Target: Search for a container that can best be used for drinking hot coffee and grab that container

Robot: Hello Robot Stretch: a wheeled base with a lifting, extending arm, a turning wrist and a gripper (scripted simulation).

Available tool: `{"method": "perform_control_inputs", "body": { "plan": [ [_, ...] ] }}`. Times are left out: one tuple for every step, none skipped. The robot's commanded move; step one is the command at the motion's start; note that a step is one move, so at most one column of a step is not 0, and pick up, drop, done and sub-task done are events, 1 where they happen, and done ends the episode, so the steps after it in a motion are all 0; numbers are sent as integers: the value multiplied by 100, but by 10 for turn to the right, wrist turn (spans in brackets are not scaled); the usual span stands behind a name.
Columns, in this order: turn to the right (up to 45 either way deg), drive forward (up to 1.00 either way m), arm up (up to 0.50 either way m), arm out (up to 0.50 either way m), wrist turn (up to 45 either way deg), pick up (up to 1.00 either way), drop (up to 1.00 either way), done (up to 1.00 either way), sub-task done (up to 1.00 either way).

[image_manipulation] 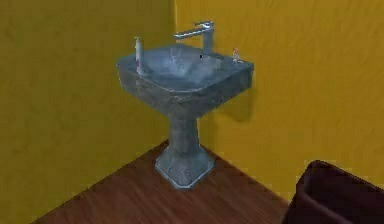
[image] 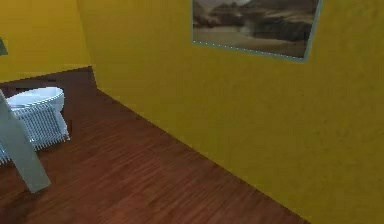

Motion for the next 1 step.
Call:
{"method": "perform_control_inputs", "body": {
  "plan": [
    [-240, 0, 0, 0, 0, 0, 0, 0, 0]
  ]
}}
